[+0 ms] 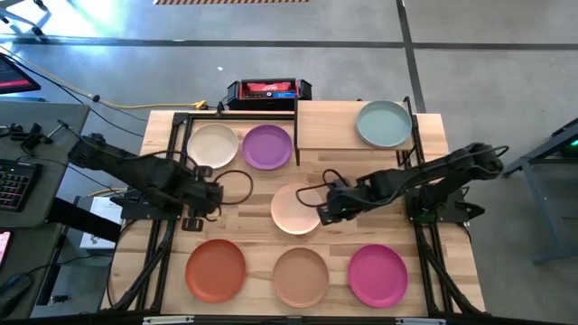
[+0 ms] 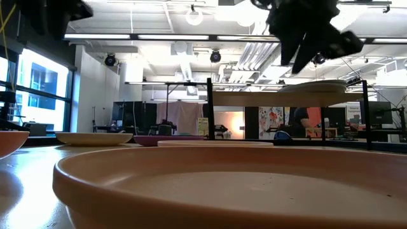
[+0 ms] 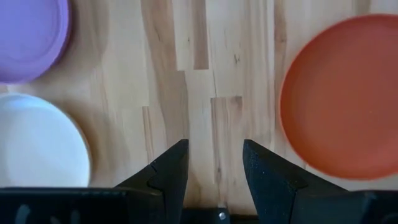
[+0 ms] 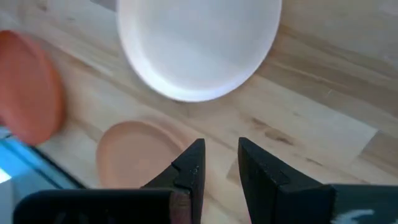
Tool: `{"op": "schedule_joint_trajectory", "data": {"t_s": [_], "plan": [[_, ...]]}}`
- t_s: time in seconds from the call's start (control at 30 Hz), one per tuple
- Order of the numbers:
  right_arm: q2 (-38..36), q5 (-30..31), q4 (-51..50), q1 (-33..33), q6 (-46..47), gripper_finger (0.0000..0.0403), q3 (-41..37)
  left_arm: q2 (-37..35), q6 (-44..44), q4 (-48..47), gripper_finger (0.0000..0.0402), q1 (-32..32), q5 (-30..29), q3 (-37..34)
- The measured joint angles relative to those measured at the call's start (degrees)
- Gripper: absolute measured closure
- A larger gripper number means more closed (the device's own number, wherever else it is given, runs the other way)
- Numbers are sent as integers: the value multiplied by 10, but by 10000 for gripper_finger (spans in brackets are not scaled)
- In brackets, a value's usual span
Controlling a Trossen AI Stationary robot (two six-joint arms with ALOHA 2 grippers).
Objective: Place and stack plates onto a shelf
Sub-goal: Stack the light orange plate on top of the blue stacked plates on the shelf
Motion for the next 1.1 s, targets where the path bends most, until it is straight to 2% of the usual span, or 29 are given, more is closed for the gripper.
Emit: {"op": "schedule_joint_trajectory", "data": {"t_s": [0.23,0.5,0.77,1.1], "plan": [[59,20,9,-15,0,327,0,-69,-47,41,261,0,-9,-85],[108,58,34,-33,14,327,0,-96,-114,50,261,0,-9,-150],[144,80,37,-51,14,327,0,-95,-148,62,261,0,-9,-186],[184,91,38,-60,11,327,0,-95,-149,82,261,0,-9,-187]]}}
